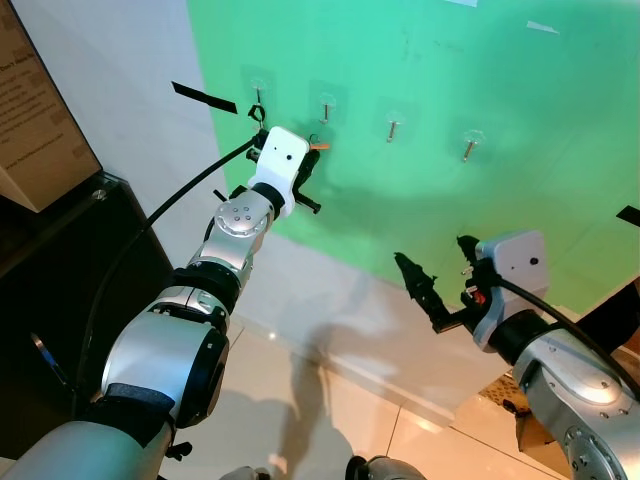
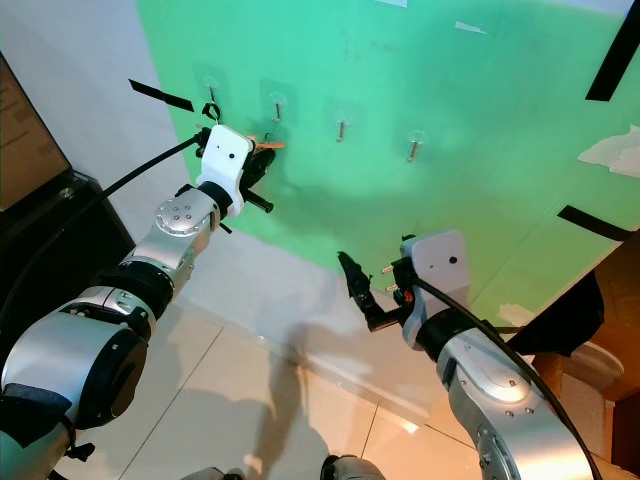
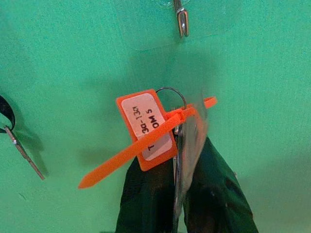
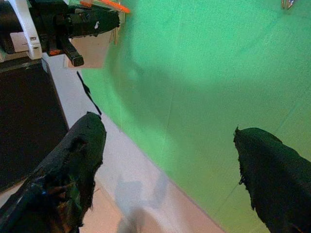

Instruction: Hang keys on a hook

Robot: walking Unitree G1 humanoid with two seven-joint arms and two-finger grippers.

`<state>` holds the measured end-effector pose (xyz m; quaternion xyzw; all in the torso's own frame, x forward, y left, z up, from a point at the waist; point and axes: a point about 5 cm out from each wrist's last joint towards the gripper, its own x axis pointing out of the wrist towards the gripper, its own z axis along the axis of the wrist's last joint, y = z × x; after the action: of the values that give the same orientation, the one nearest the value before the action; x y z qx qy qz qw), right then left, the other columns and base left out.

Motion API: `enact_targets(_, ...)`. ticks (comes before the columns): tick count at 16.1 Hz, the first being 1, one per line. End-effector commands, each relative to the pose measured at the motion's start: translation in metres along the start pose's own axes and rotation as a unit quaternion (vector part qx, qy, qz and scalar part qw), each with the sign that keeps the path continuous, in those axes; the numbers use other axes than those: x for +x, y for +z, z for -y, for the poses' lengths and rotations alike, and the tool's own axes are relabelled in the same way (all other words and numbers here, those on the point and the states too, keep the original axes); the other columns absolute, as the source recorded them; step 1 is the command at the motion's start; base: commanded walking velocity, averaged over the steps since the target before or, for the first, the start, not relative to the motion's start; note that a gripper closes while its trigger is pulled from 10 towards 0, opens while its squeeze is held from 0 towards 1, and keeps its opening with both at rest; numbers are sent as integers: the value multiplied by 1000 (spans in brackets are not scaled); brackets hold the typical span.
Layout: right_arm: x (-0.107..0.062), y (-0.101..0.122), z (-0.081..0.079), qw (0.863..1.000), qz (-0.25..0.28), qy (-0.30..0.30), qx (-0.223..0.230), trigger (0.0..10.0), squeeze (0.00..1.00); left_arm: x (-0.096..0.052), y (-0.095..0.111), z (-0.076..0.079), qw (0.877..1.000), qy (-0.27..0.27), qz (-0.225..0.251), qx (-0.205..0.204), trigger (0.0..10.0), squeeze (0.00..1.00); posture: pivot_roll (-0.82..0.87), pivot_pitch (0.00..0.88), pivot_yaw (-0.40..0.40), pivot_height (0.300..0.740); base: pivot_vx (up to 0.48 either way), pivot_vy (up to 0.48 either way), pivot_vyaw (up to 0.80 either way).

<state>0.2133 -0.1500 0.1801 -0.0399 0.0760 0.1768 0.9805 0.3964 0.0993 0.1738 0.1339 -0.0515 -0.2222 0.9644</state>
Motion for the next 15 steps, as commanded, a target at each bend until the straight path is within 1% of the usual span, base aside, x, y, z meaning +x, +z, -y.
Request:
enact_targets(1,-2,3,1,1000,5,3,0,10000,0,0,0,0,1000,2,0,2,10000,0,-327,60,-16,740,0,0,0)
enact_targets(3,-2,3,1,1000,6,1,0,10000,0,0,2,2,1000,5,12,5,10000,0,-328,57,-15,740,0,0,0)
enact_targets(6,-3,3,2,1000,7,-2,1,10000,0,1,10,3,998,26,48,15,10000,0,-331,56,-14,740,0,0,0)
enact_targets(8,-4,3,3,1000,7,-4,1,10000,0,0,14,5,996,43,78,2,10000,0,-333,57,-13,740,0,0,0)
enact_targets(10,-5,3,3,1000,8,-5,0,10000,0,-2,16,9,994,50,100,-5,10000,0,-336,56,-14,740,0,0,0)
enact_targets(15,-6,3,4,1000,9,-6,-2,10000,0,-4,16,13,992,61,113,-2,10000,0,-339,52,-15,740,0,0,0)
